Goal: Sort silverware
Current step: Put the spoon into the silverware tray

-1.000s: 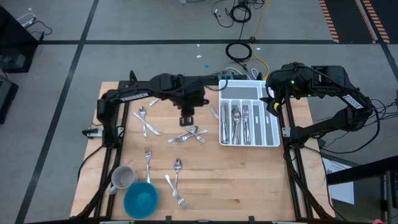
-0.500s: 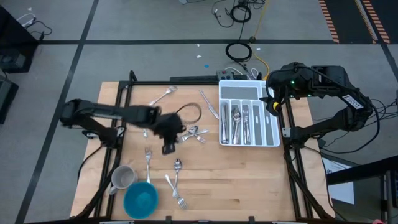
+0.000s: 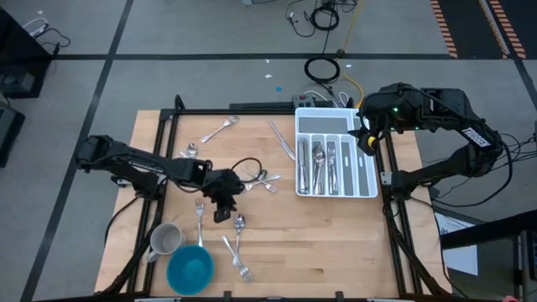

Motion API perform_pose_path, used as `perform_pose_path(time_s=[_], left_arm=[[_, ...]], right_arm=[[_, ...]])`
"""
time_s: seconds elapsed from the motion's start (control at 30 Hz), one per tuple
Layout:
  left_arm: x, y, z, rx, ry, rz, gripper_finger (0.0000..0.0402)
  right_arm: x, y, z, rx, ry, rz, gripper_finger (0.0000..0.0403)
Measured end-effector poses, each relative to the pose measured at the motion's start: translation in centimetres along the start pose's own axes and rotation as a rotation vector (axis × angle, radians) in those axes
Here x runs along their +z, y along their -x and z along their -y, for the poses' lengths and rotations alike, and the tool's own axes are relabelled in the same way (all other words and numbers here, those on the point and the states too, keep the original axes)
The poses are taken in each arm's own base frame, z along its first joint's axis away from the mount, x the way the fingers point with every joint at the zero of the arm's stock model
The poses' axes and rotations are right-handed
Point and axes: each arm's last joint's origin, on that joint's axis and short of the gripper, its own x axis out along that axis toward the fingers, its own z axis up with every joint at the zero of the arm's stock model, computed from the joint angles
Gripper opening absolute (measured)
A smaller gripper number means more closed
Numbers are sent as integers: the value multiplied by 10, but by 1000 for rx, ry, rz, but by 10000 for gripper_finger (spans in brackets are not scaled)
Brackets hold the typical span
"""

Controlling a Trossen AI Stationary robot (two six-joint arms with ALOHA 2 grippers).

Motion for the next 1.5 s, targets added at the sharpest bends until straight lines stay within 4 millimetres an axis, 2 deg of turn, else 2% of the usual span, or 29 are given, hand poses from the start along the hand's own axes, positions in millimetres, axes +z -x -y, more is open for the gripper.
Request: perform_pose_path(time_s=[0.23, 0.37, 1.17, 1.5], left_arm=[[-3, -10, -18, -164, 122, 61, 119], [-5, -15, -25, -168, 148, 70, 119], [-16, -80, -29, -170, 48, -89, 118], [-15, -76, -31, -146, 81, -85, 118]], right_arm=[[0, 0, 0, 0, -10, 0, 286], [0, 0, 0, 0, -10, 0, 286], [0, 0, -1, 20, -9, -5, 286], [0, 0, -1, 20, -9, -5, 286]])
